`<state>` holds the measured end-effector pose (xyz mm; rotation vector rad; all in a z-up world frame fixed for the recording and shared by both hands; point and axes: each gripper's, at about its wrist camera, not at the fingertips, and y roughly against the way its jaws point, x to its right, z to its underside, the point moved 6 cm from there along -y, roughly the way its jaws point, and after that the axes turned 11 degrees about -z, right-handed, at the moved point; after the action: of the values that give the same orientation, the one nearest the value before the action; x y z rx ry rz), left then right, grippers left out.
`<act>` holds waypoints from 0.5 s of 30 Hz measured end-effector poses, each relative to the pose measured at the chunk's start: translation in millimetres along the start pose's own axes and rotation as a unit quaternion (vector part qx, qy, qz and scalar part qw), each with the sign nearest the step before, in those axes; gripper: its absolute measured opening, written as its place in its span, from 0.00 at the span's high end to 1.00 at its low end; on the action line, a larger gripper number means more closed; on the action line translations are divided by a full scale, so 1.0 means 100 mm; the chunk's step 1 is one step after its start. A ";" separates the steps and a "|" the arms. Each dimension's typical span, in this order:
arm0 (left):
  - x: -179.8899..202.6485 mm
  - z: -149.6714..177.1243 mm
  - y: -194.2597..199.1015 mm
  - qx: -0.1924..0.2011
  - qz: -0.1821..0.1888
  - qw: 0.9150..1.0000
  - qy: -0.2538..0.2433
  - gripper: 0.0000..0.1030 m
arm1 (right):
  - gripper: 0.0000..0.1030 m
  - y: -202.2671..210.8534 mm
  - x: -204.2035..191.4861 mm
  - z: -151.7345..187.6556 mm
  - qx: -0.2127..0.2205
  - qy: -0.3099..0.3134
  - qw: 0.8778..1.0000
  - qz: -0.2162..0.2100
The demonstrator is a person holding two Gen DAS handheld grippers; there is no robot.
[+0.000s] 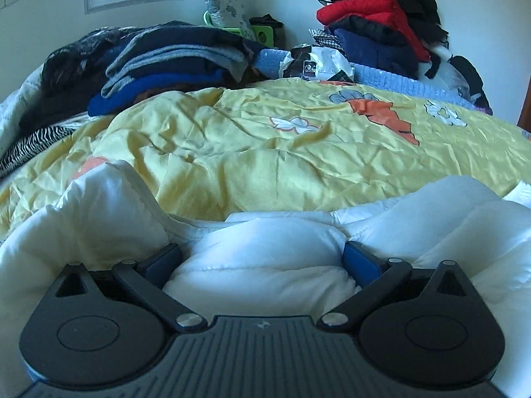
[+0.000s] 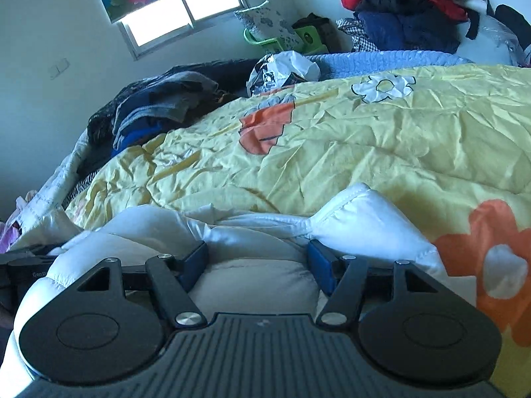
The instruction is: Fold small clothes
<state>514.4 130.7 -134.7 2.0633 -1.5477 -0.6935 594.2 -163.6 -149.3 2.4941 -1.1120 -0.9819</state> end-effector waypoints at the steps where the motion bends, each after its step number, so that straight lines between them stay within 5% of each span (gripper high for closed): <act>1: 0.00 -0.01 -0.02 0.000 0.001 1.000 0.002 0.00 | 0.36 -0.01 -0.01 0.00 0.000 0.004 1.000 0.004; 6: -0.11 -0.07 0.17 0.035 -0.020 0.999 0.026 0.00 | 0.36 0.07 -0.04 0.00 0.005 0.008 1.000 0.014; 8: -0.26 -0.05 0.52 0.073 -0.054 0.994 0.055 0.00 | 0.32 0.34 -0.09 0.00 0.036 -0.008 0.999 0.041; 11: -0.44 0.10 1.08 0.097 -0.038 0.990 0.090 0.00 | 0.25 0.90 -0.32 0.06 0.083 -0.010 0.996 0.011; 13: -0.43 0.25 1.32 0.093 -0.009 0.993 0.075 0.00 | 0.08 1.21 -0.53 0.17 0.087 0.012 0.996 -0.017; 15: -0.34 0.40 1.42 0.090 -0.006 0.996 0.026 0.00 | 0.04 1.30 -0.69 0.31 0.065 0.037 0.997 -0.029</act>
<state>377.7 124.6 -71.0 2.2034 -1.6212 -0.5179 466.4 -200.7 -79.7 2.6569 -1.1195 -0.8499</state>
